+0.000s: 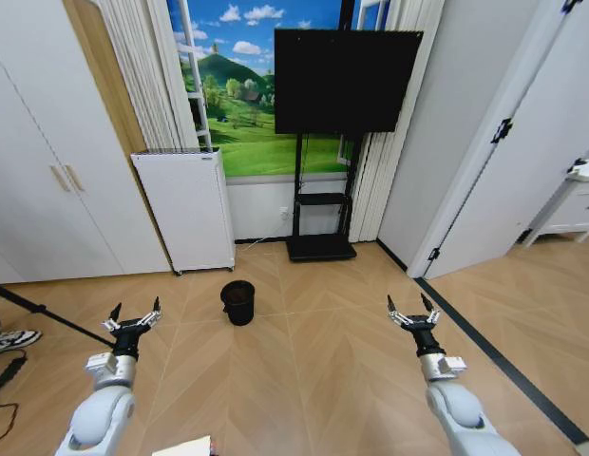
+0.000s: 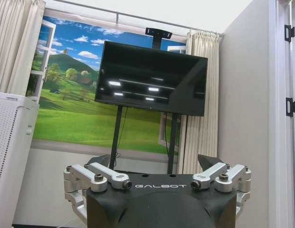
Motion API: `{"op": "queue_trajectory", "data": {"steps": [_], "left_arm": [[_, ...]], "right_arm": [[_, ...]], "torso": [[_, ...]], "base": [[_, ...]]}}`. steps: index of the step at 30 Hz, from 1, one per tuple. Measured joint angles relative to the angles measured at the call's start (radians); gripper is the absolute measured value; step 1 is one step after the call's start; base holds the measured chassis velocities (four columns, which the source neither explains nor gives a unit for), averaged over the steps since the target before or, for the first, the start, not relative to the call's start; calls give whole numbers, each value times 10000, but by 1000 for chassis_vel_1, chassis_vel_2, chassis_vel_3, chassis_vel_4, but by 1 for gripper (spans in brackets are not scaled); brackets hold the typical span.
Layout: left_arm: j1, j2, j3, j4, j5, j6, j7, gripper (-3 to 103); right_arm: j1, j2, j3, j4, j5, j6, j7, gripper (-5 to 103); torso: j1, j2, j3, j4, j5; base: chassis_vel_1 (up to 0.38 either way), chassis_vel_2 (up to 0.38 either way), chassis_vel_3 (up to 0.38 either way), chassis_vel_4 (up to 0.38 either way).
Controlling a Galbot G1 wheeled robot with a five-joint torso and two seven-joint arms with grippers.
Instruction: Pick up the trash bin and place the garbage on the floor into it.
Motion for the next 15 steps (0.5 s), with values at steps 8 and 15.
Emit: {"op": "queue_trajectory", "data": {"steps": [8,15], "left_arm": [[-1,0,0,0,0,-1,0,100],[0,0,0,0,0,0,0,100]], "right_arm": [[0,0,0,0,0,0,-2,100],[0,0,0,0,0,0,-2,100]], "torso": [[1,0,0,0,0],[0,0,0,0,0]], "base": [[0,0,0,0],[0,0,0,0]]}}
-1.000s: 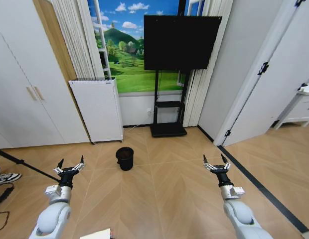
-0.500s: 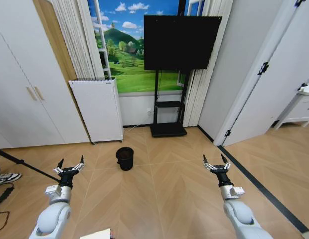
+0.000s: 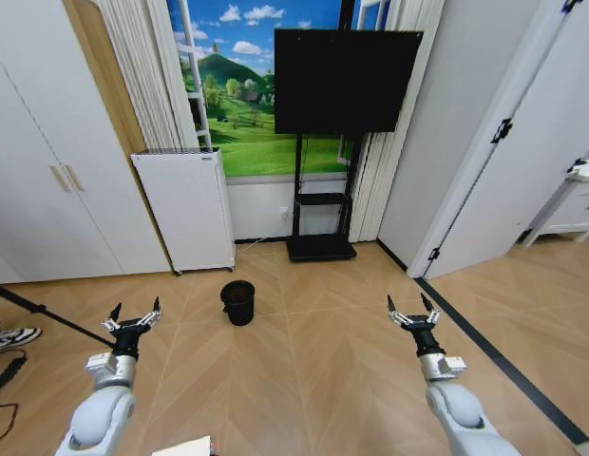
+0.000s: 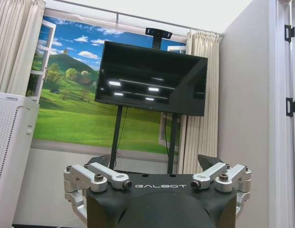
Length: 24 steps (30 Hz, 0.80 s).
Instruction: Pick up the trash bin and place the garbage on the floor into it.
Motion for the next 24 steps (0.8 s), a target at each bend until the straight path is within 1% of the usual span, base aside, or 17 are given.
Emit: {"op": "queue_trajectory", "data": {"steps": [24], "left_arm": [[0,0,0,0,0,-1,0,100]], "right_arm": [[0,0,0,0,0,0,0,100]], "torso": [[0,-1,0,0,0]], "base": [[0,0,0,0]]}}
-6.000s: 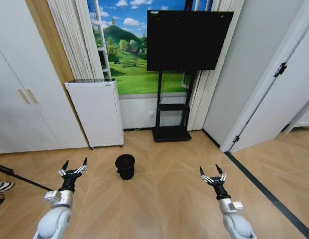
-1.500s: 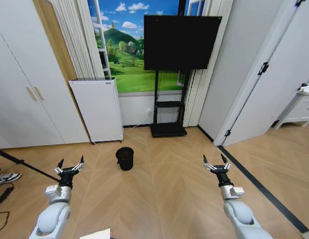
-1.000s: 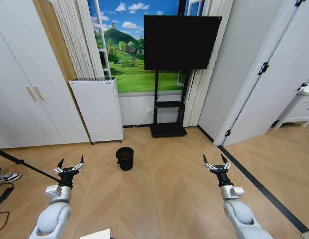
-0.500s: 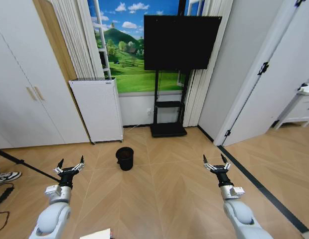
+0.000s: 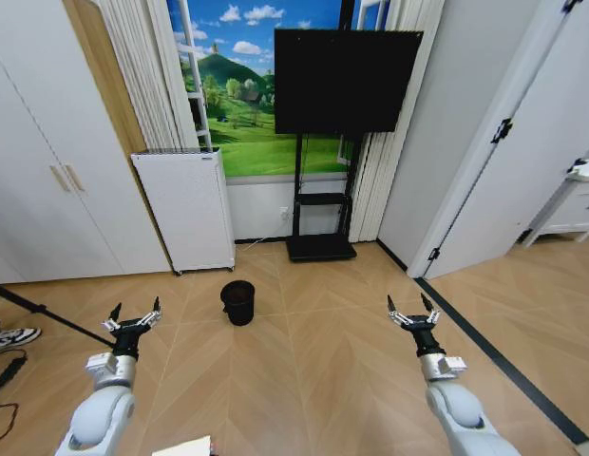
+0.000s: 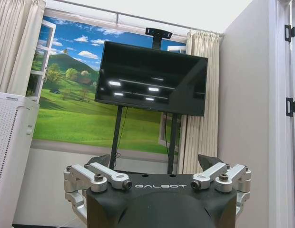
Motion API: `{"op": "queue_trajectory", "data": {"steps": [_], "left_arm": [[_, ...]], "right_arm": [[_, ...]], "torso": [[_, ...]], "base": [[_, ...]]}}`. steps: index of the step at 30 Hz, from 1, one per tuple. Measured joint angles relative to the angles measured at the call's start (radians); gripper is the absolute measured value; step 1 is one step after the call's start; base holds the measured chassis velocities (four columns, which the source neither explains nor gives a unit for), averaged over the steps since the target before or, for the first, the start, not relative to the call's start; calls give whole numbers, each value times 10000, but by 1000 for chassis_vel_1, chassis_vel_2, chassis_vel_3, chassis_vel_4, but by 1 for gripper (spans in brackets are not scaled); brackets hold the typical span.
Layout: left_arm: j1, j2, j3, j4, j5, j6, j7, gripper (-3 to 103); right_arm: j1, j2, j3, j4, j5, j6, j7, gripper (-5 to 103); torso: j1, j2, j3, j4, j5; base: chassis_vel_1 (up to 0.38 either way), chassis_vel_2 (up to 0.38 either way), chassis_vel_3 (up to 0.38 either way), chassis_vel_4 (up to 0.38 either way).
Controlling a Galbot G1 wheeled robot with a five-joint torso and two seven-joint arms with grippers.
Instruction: Pick up the trash bin and place the garbage on the floor into it.
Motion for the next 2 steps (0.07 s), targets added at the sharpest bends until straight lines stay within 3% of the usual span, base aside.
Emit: {"op": "queue_trajectory", "data": {"steps": [2], "left_arm": [[0,0,0,0,0,1,0,100]], "right_arm": [[0,0,0,0,0,0,0,100]], "torso": [[0,1,0,0,0]], "base": [[0,0,0,0]]}}
